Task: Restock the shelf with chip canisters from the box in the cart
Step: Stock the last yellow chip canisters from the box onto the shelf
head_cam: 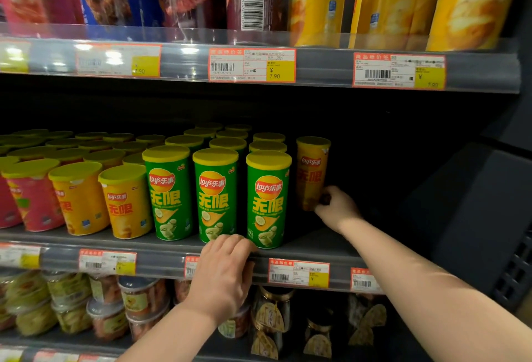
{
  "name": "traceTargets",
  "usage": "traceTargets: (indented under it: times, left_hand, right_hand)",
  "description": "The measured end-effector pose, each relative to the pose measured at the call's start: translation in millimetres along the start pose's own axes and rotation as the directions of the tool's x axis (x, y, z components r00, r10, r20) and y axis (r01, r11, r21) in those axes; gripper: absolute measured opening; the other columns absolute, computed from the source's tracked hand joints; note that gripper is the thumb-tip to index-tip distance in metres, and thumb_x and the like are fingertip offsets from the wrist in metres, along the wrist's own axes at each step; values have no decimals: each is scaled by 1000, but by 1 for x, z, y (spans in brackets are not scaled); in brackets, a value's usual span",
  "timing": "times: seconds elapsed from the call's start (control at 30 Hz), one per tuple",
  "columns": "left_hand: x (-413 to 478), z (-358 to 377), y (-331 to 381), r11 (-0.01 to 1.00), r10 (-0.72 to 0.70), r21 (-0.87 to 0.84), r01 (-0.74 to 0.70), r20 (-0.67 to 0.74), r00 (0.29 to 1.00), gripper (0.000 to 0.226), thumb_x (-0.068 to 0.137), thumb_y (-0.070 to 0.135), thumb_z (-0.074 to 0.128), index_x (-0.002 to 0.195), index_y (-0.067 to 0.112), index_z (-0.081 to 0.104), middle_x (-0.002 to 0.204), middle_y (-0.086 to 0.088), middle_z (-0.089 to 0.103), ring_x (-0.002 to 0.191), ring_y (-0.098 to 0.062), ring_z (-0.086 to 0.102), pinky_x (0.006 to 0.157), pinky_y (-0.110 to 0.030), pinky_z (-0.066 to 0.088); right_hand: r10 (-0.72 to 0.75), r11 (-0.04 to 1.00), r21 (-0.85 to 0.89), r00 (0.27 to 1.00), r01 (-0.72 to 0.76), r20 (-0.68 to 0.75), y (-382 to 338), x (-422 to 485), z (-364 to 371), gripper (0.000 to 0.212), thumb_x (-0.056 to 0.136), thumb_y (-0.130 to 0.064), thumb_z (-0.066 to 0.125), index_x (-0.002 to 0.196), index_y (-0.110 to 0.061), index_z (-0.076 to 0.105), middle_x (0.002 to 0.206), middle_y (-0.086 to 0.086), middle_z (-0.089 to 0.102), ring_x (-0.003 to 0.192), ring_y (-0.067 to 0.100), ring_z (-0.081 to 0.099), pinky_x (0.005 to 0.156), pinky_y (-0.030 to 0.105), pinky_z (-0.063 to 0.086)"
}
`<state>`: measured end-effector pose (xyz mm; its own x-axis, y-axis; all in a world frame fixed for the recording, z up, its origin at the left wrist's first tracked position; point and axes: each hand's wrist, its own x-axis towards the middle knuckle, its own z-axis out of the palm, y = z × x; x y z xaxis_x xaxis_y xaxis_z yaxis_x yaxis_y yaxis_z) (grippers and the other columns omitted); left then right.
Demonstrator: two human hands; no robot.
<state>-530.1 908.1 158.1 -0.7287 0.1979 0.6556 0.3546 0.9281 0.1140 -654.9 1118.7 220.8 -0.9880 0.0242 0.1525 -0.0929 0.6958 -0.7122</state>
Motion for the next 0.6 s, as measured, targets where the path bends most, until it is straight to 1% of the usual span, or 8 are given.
traceTargets:
  times: [0.1, 0.17, 0.23, 0.3, 0.37, 0.5, 0.53, 0.6]
  left_hand:
    - [0, -3, 5, 998, -9, 56, 9, -7, 1000, 19, 76, 32, 42, 94, 26, 47, 84, 4, 58, 75, -21, 56, 72, -27, 33]
    - [-5, -3, 8, 996, -2, 94, 6, -43, 999, 30, 73, 31, 44, 99, 21, 54, 92, -2, 60, 85, -24, 53, 79, -29, 35]
    - [-11, -5, 14, 989, -9, 150, 16, -44, 999, 44, 62, 30, 58, 104, 17, 61, 101, -6, 62, 97, -25, 47, 87, -37, 44]
    - [-17, -9, 20, 977, -75, 203, 64, 45, 996, 62, 42, 27, 78, 102, 17, 66, 105, -7, 65, 105, -26, 47, 84, -40, 52]
    - [-25, -11, 27, 957, -140, 272, 100, 132, 981, 67, 31, 31, 82, 95, 18, 70, 106, -9, 67, 106, -30, 55, 79, -43, 54]
    - [-52, -7, 31, 978, -89, 198, 61, 140, 986, 52, 53, 28, 73, 101, 15, 60, 109, -13, 65, 107, -29, 45, 80, -40, 53]
    - [-58, -4, 30, 982, -86, 180, 57, 158, 984, 54, 53, 26, 74, 103, 15, 56, 107, -12, 65, 104, -28, 48, 78, -37, 53]
    - [-73, -4, 30, 979, -130, 186, 84, 253, 959, 57, 50, 25, 80, 102, 15, 61, 103, -9, 66, 97, -29, 58, 74, -34, 54]
  right_hand:
    - [-79, 949, -307, 997, 73, -8, -8, -25, -11, 39, 91, -35, 56, 127, -20, 51, 128, 8, 52, 113, 29, 53, 85, 31, 45]
    - [-214, 864, -463, 977, 200, 24, -9, -47, -16, 38, 91, -42, 52, 125, -23, 53, 127, 4, 52, 115, 27, 51, 88, 32, 43]
    - [-349, 777, -541, 936, 321, 55, -11, -72, -20, 39, 92, -45, 50, 125, -26, 55, 126, 0, 53, 117, 26, 49, 93, 33, 40]
    - [-420, 734, -545, 901, 405, 104, -14, -93, -20, 39, 92, -45, 48, 126, -27, 54, 127, -2, 54, 119, 24, 48, 96, 34, 37]
    - [-460, 710, -519, 872, 476, 169, -16, -111, -18, 38, 93, -44, 45, 128, -28, 52, 126, -4, 52, 120, 22, 45, 98, 33, 33]
    - [-518, 680, -439, 808, 588, 281, -12, -141, 0, 36, 94, -42, 38, 124, -28, 52, 123, -6, 50, 119, 20, 42, 97, 33, 30]
    - [-518, 678, -421, 798, 602, 308, -10, -146, 6, 35, 95, -42, 40, 125, -28, 51, 126, -6, 49, 121, 20, 41, 98, 33, 30]
    - [-504, 672, -390, 775, 629, 382, -6, -156, 22, 36, 95, -42, 42, 128, -29, 49, 131, -7, 47, 125, 19, 38, 101, 32, 29]
